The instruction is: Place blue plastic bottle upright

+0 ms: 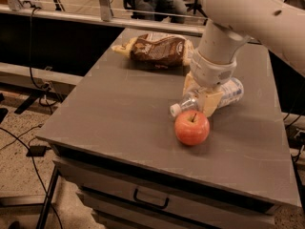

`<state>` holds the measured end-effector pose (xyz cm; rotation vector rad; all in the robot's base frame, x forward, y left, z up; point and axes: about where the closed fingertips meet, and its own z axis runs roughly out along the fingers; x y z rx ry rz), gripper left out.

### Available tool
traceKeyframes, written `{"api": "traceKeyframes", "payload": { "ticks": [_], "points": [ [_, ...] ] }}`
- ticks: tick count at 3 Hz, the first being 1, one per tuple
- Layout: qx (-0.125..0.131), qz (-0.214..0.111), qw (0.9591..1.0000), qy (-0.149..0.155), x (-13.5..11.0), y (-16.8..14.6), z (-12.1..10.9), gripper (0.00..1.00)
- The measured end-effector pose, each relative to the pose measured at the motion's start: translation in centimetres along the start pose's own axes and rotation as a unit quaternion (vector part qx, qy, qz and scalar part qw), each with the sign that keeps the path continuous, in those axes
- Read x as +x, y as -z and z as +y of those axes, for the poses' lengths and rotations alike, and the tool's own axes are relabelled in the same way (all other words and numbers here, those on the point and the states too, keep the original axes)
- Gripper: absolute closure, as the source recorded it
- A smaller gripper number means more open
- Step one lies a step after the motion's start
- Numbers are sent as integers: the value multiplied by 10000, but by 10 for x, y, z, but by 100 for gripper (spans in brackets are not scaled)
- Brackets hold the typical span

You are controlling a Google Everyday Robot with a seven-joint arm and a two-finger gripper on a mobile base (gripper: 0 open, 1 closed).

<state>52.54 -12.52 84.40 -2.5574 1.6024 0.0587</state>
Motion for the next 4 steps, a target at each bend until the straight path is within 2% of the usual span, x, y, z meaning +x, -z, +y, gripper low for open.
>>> {"api": "traceKeyframes", "payload": {
  "ticks": [1,2,3,4],
  "points": [
    [-149,64,9995,264,-11,23,-13,100],
    [1,-41,9984,572,-26,56,-38,100],
    [241,-50,9979,597,-29,65,-51,100],
    [371,-52,9975,603,-30,64,-58,100]
  ]
}}
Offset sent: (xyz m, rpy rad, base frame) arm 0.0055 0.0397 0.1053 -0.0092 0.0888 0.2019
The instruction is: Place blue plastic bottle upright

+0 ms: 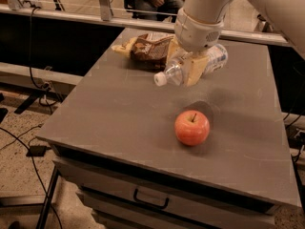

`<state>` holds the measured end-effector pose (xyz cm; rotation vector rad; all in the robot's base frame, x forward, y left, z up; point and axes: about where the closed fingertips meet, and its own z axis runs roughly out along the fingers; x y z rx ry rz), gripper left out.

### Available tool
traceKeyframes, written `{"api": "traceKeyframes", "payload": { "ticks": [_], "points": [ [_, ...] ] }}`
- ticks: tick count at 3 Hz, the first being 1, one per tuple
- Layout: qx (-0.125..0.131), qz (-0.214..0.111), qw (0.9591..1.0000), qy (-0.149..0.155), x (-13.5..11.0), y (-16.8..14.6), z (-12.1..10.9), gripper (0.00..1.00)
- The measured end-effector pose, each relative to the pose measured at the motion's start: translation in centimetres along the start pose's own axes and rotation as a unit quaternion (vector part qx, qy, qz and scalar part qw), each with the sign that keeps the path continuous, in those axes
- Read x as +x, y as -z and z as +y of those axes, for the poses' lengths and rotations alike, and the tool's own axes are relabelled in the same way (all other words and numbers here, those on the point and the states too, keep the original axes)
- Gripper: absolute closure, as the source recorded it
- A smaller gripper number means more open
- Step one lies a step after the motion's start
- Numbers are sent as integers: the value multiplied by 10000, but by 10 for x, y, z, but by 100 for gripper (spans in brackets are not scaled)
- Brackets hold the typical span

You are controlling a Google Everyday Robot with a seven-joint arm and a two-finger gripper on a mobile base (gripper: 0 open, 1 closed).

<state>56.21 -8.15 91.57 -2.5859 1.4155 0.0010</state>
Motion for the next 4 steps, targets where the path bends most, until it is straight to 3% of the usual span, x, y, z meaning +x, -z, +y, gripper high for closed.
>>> {"api": "traceKeyframes", "payload": {
  "ticks": [1,2,3,4],
  "points": [
    [360,-398,9985,-137,9,1,-5,100],
    [896,-1244,9873,-408,15,14,2,100],
    [1237,-1861,9731,-560,15,34,9,100],
    [1555,-2482,9537,-681,17,47,15,100]
  ]
}}
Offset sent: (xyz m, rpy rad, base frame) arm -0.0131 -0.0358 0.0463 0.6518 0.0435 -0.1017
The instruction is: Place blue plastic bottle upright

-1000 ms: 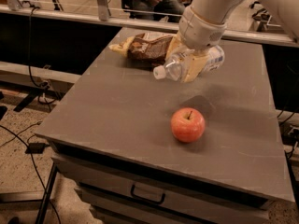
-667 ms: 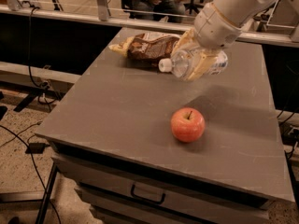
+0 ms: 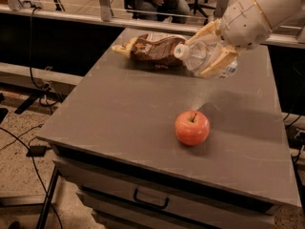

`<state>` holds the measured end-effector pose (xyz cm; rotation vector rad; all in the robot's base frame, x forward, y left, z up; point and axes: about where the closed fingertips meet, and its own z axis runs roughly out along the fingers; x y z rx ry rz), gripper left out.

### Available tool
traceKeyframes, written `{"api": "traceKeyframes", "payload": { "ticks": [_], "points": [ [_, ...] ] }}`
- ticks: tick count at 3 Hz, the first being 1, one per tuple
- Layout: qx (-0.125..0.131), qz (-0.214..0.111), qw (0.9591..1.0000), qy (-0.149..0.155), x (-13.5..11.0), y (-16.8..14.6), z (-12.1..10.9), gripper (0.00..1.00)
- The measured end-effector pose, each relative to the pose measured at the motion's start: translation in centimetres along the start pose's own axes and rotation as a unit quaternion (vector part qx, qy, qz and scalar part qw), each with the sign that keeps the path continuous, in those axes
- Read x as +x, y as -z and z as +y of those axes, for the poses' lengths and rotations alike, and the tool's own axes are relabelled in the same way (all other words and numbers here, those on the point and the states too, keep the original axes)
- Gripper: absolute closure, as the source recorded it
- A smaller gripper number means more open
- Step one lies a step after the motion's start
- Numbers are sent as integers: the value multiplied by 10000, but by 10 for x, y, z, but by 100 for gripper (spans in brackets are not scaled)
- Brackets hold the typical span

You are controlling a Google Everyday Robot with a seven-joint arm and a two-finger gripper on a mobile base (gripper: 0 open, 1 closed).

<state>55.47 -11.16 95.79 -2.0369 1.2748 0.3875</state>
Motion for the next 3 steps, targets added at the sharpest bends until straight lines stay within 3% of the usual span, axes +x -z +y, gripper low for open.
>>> {"api": "traceKeyframes", "payload": {
  "ticks": [1,2,3],
  "points": [
    [352,-883,9952,-209,1,8,2,100],
    [550,-1501,9862,-421,4,15,4,100],
    [579,-1608,9843,-448,3,15,3,100]
  ]
}}
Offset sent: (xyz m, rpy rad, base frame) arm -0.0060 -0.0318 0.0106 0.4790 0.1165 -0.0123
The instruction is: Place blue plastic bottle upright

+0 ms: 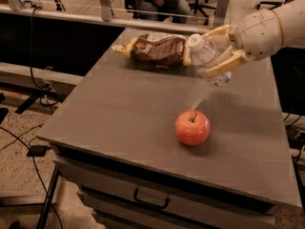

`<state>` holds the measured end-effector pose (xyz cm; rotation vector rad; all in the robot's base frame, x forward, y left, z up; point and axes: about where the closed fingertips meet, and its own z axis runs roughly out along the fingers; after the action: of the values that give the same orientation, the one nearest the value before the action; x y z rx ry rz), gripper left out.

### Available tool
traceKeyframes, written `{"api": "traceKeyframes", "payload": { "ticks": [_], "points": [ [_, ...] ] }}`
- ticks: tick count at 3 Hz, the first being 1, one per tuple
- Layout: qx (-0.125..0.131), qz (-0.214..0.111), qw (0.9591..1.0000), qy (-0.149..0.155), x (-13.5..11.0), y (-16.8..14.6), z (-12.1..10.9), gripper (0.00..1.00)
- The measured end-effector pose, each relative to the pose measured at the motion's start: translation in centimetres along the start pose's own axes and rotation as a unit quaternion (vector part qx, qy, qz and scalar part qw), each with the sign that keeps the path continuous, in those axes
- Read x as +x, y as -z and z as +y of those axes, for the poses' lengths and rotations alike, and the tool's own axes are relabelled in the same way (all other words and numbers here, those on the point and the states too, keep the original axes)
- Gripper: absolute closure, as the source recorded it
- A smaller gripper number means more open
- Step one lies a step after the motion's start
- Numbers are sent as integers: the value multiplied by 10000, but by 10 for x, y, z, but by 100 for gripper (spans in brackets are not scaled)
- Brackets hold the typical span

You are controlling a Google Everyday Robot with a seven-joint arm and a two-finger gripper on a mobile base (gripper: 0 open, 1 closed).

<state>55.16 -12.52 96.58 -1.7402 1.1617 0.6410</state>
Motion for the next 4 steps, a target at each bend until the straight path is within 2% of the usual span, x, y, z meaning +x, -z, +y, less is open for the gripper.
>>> {"api": "traceKeyframes", "payload": {
  "ticks": [1,2,3,4],
  "points": [
    [-1,-293,9995,-130,0,-5,0,100],
    [32,-1099,9934,-323,-8,-15,0,100],
    [0,-1796,9832,-315,-38,-15,-3,100],
    [-4,-2131,9764,-348,-58,-7,-5,100]
  ]
}}
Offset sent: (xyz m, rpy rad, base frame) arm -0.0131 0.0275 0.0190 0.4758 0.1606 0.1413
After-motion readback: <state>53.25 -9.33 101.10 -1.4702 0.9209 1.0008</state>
